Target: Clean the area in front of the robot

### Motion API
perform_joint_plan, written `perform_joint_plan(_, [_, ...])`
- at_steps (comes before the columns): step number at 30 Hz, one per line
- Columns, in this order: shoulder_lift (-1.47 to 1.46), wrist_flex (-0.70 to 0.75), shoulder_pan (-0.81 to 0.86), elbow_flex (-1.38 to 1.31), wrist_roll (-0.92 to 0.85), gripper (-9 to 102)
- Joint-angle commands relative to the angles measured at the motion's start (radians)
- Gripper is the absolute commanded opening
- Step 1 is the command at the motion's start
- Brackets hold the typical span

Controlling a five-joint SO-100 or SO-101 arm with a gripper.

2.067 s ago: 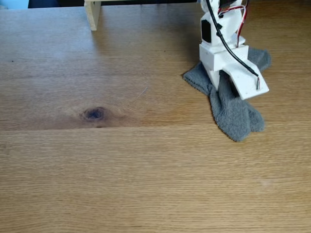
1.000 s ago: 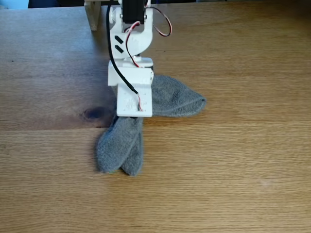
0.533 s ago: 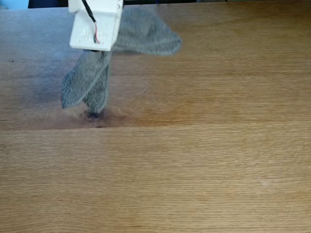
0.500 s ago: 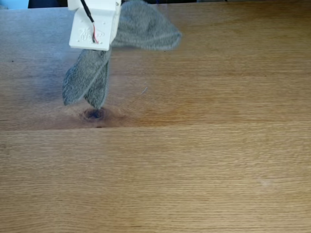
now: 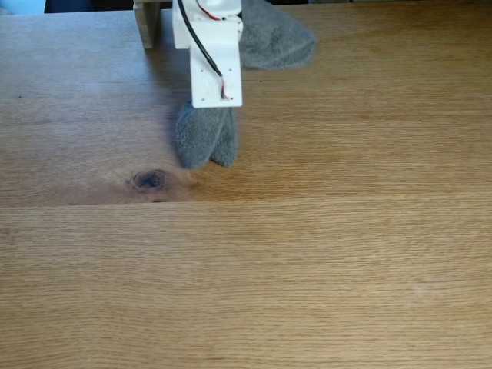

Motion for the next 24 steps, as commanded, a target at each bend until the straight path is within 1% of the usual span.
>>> perform_joint_plan(1, [0.135, -0.282, -0.061, 0.199, 0.041, 0])
perform_joint_plan(5, [0.156, -0.594, -0.146, 0.422, 0.077, 0])
perform_joint_plan(9, [0.135, -0.939, -0.219, 0.624, 0.121, 0])
perform_joint_plan(12, [0.071, -1.272, -0.253, 0.756, 0.130, 0])
perform_joint_plan(16, [-0.040, -1.672, -0.262, 0.854, 0.152, 0])
perform_joint_plan(20, [-0.152, -1.921, -0.252, 0.856, 0.132, 0])
perform_joint_plan(23, [-0.249, -2.028, -0.230, 0.848, 0.066, 0])
perform_joint_plan(24, [-0.281, -2.034, -0.218, 0.831, 0.046, 0])
